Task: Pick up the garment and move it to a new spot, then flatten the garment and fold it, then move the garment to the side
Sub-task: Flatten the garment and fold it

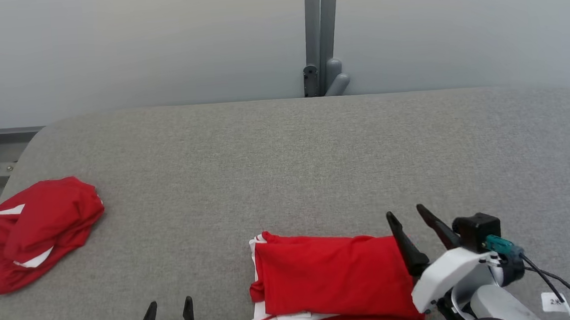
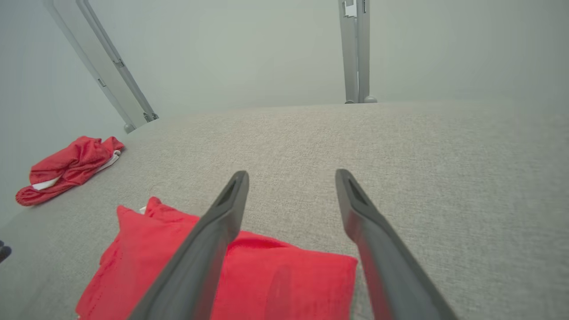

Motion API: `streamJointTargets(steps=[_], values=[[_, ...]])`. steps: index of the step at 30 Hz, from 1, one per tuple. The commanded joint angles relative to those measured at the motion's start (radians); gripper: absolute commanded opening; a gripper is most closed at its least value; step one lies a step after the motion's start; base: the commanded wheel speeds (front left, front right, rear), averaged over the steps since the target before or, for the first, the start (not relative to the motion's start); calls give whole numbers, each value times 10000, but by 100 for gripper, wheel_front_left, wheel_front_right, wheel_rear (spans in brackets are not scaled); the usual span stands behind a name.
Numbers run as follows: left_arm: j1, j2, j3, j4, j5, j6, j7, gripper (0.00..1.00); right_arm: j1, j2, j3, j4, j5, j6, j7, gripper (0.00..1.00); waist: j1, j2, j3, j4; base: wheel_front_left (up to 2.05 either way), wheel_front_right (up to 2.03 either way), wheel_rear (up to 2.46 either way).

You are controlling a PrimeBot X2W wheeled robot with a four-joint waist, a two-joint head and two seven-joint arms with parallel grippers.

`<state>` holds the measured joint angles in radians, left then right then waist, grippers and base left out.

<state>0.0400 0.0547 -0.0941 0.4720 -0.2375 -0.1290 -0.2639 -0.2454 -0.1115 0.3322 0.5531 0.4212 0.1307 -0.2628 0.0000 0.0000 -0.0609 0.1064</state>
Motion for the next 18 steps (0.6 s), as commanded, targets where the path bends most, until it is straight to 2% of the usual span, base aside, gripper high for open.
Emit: streamJointTargets(steps=[1, 9, 14, 18], values=[[118, 12, 83, -39, 96, -32, 0, 100, 175, -39, -186, -113, -236, -2, -23, 100, 0, 0, -120, -359, 0, 0, 0], [176, -15, 721, -194, 447, 24, 2, 100, 1061, 43, -1647, -839, -1768, -2, -26, 100, 0, 0, -195, -996, 0, 0, 0], [338, -27, 1005, -440, 356, 141, 2, 100, 1605, 280, -2498, -1198, -2174, -2, -24, 100, 0, 0, -279, -1311, 0, 0, 0], [464, -28, 1024, -673, 234, 250, 0, 100, 1929, 412, -2777, -1386, -2416, -2, -25, 100, 0, 0, -318, -1463, 0, 0, 0]])
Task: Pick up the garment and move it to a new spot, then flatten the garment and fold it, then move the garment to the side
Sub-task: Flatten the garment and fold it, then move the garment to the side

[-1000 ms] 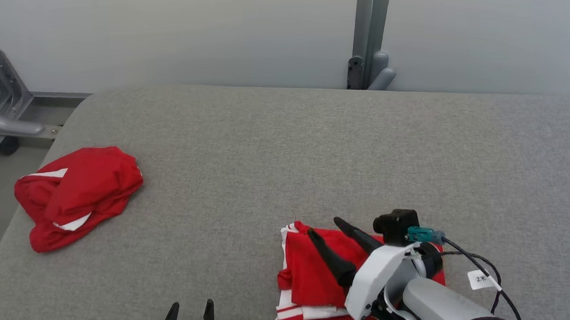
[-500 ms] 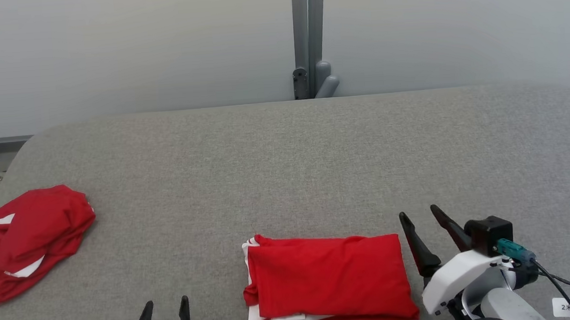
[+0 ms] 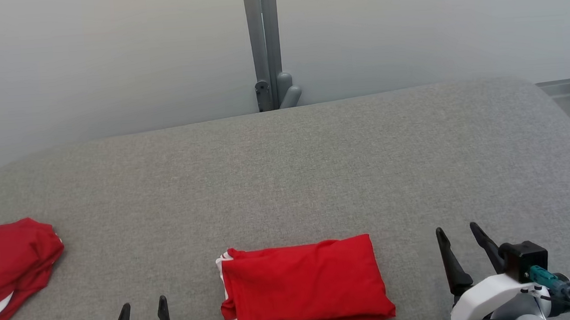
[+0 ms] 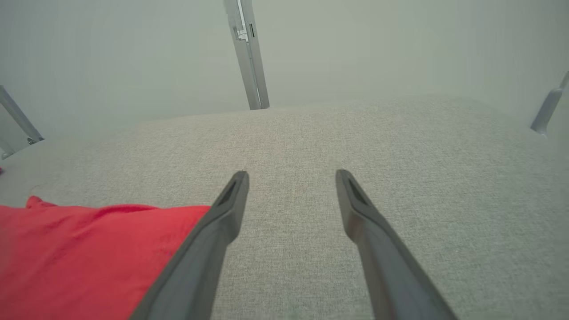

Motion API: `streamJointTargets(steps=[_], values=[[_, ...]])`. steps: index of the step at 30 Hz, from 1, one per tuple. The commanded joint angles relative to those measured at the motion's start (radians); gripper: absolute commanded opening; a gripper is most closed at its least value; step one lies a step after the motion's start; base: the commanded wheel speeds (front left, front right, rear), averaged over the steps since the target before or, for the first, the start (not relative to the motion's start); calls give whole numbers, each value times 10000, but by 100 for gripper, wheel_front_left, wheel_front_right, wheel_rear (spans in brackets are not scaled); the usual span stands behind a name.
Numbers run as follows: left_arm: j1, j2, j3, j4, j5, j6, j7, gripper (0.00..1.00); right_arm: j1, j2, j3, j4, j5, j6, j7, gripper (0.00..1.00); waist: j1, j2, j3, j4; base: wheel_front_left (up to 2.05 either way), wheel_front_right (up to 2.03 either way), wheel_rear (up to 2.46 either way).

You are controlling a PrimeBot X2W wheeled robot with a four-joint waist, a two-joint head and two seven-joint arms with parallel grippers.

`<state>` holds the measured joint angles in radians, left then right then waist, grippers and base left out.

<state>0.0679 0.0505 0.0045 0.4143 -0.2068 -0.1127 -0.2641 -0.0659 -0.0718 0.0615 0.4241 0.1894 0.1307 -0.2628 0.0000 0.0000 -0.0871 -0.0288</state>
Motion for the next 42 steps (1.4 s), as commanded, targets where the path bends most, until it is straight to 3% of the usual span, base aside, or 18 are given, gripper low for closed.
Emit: streamJointTargets(steps=[1, 10, 18, 27, 38, 39, 40, 42], values=[[215, 15, 45, -181, -70, 81, 2, 100, 203, 56, -151, -133, -100, -2, -26, 100, 0, 0, -71, -146, 0, 0, 0], [384, 15, -20, -347, -116, 155, 2, 100, 414, 154, -400, -206, -310, -2, -25, 100, 0, 0, -95, -236, 0, 0, 0], [239, 14, -134, -402, -28, 118, 2, 100, 196, 198, -113, -70, -223, -2, -25, 100, 0, 0, 128, 82, 0, 0, 0], [-107, 18, -673, -262, -7, -11, 4, 100, -319, 199, 664, 838, 989, -2, -25, 100, 0, 0, 735, 1236, 0, 0, 0], [-292, 16, -854, -171, 39, -84, 2, 100, -1065, 194, 1806, 3035, 2295, -2, -25, 100, 0, 0, 1210, 2290, 0, 0, 0], [-298, 16, -847, -173, 28, -90, 2, 100, -1234, 195, 1954, 3268, 2423, -2, -22, 43, 0, 0, 1248, 2326, 0, 0, 0], [-296, 16, -845, -182, 23, -89, 2, 100, -1305, 194, 1993, 3323, 2419, -2, -10, 0, 0, 0, 1243, 2330, 0, 0, 0], [-284, 16, -827, -210, -12, -97, 2, 100, -1458, 195, 1955, 3283, 2350, -2, -10, 0, 0, 0, 1237, 2254, 0, 0, 0]])
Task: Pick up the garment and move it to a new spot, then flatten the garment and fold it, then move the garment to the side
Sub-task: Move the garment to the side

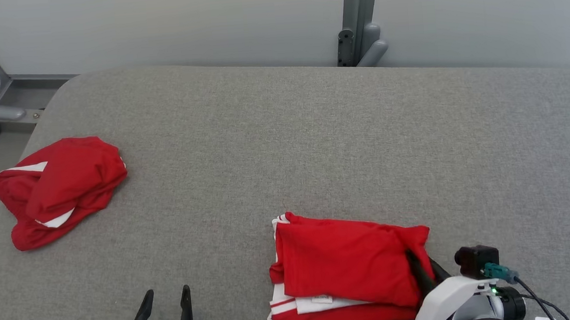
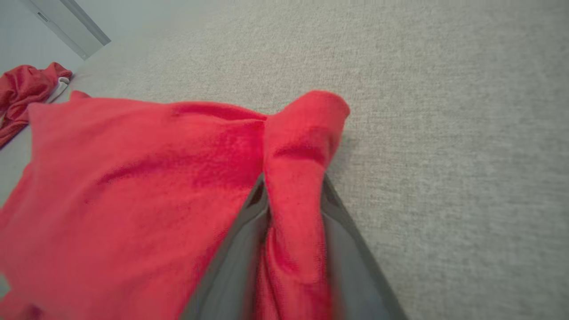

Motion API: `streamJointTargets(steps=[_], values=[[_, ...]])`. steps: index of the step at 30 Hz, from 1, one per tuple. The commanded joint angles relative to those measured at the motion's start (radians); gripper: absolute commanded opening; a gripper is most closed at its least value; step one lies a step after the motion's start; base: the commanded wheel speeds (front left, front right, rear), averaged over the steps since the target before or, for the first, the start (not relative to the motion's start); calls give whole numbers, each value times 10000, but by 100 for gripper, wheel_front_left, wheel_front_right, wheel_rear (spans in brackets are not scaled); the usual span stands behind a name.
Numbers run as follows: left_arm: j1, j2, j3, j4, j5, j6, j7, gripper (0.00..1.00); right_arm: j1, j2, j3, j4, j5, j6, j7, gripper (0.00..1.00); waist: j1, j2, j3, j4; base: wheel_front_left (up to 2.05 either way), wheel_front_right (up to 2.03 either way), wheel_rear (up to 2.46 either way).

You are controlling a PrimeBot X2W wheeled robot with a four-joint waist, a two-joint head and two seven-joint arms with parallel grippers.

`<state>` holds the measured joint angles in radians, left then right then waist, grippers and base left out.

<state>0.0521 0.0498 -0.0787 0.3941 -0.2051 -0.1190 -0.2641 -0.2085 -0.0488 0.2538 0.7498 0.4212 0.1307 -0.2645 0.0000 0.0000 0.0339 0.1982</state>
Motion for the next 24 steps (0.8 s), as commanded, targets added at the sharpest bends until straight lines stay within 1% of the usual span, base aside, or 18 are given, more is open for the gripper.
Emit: streamJointTargets(steps=[1, 5, 9, 10, 17, 21, 24], values=[[-120, 22, -12, -50, -22, -41, 4, 100, -142, -53, -224, -89, -179, -3, 3, 0, 0, 0, 4, -193, 0, 0, 0], [-44, 24, -15, -133, -76, -33, 2, 100, -161, -54, -754, -298, -599, -9, 3, 0, 0, 0, -139, -896, 0, 0, 0], [50, 24, -59, -246, -188, -47, 3, 100, -34, -49, -1122, -435, -953, -9, 3, 0, 0, 0, -300, -2025, 0, 0, 0], [50, 24, -59, -246, -188, -47, 3, 100, -34, -49, -1122, -435, -953, -9, 3, 0, 0, 0, -300, -2025, 0, 0, 0], [-304, 22, -370, -435, -310, -73, 3, 100, -32, -43, -1608, -556, -1477, -9, 3, 0, 0, 0, -325, -4138, 0, 0, 0], [-390, 25, -500, -515, -337, -80, 3, 100, -109, -40, -1569, -565, -1526, -8, 3, 0, 0, 0, -255, -5216, 0, 0, 0], [-528, 25, -580, -546, -311, -90, 3, 100, -147, -38, -1422, -575, -1489, -8, 3, 0, 0, 0, -132, -5798, 0, 0, 0]])
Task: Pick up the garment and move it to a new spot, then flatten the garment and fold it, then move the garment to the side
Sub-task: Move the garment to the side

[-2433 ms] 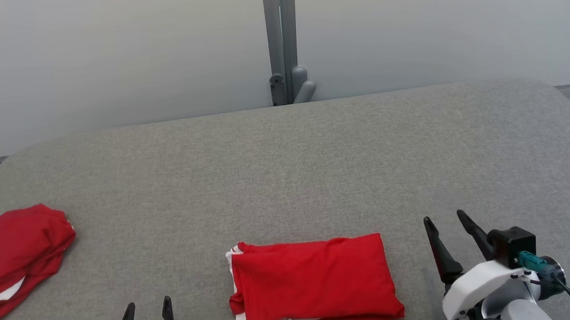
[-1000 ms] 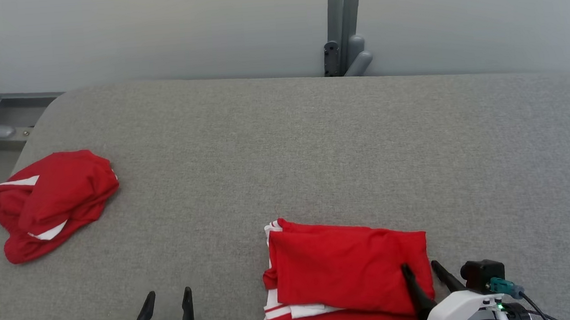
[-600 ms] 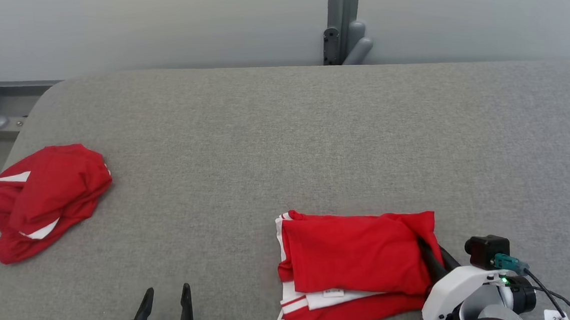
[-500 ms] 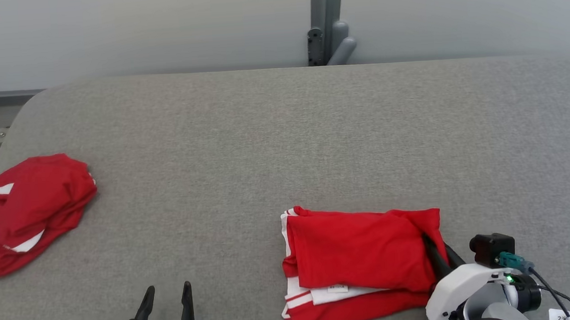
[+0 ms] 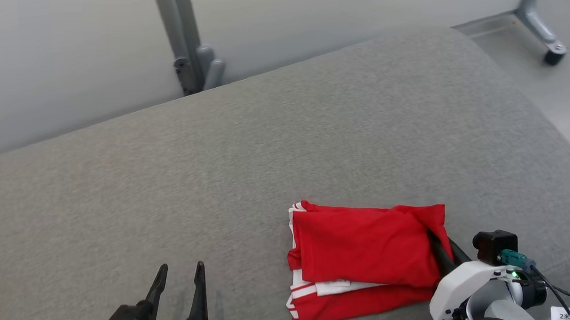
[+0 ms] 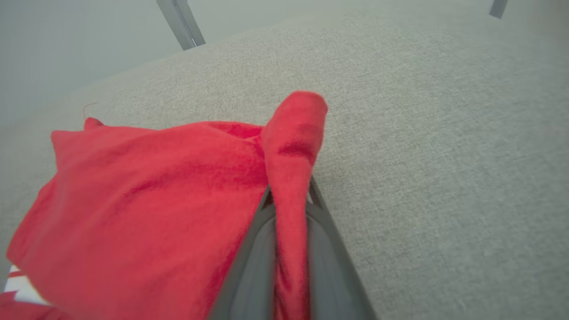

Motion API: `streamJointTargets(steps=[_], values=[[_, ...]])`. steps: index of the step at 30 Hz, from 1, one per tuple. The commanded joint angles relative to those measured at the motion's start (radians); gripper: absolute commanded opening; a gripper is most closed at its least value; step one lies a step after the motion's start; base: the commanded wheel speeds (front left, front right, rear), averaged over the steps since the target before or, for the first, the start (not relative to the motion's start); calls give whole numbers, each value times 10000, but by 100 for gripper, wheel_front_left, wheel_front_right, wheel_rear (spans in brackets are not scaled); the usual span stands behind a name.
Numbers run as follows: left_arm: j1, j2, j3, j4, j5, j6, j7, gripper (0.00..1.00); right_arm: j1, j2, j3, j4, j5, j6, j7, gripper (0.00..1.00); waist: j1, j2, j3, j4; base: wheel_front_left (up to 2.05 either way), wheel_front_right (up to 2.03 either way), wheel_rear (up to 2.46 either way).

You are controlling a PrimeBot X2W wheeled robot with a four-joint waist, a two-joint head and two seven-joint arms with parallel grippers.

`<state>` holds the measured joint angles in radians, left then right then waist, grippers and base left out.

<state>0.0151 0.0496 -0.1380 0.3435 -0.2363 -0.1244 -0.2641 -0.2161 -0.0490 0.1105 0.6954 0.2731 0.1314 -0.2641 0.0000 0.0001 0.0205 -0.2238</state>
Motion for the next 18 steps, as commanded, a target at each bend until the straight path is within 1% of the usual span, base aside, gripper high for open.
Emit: streamJointTargets(steps=[1, 5, 8, 10, 13, 18], values=[[-183, 27, -26, -28, 14, -40, 4, 100, -80, -36, 44, -37, -6, -15, -3, 0, 0, -1, 50, -1695, 0, 0, 0], [-308, 30, -30, -24, 94, -53, 3, 100, -268, -32, 388, -38, 2, -15, -1, 0, 0, -1, 307, -1980, 0, 0, 0], [-356, 30, -80, -43, 219, -65, 4, 100, -543, -29, 708, 2, -82, -15, -3, 0, 0, -1, 568, -1855, 0, 0, 0], [-547, 38, -124, -109, 370, -55, 3, 100, -897, -26, 795, -8, -190, -15, -3, 0, 0, -1, 928, -1580, 0, 0, 0], [-853, 71, -103, -325, 747, -69, 4, 100, -1536, -36, 622, 45, -227, -15, -3, 0, 0, -1, 1583, -1034, 0, 0, 0], [-1499, 406, 66, -1326, 1287, -79, 4, 100, -3203, -133, -46, 251, -822, -15, -3, 0, 0, -1, 2998, -24, 0, 0, 0]])
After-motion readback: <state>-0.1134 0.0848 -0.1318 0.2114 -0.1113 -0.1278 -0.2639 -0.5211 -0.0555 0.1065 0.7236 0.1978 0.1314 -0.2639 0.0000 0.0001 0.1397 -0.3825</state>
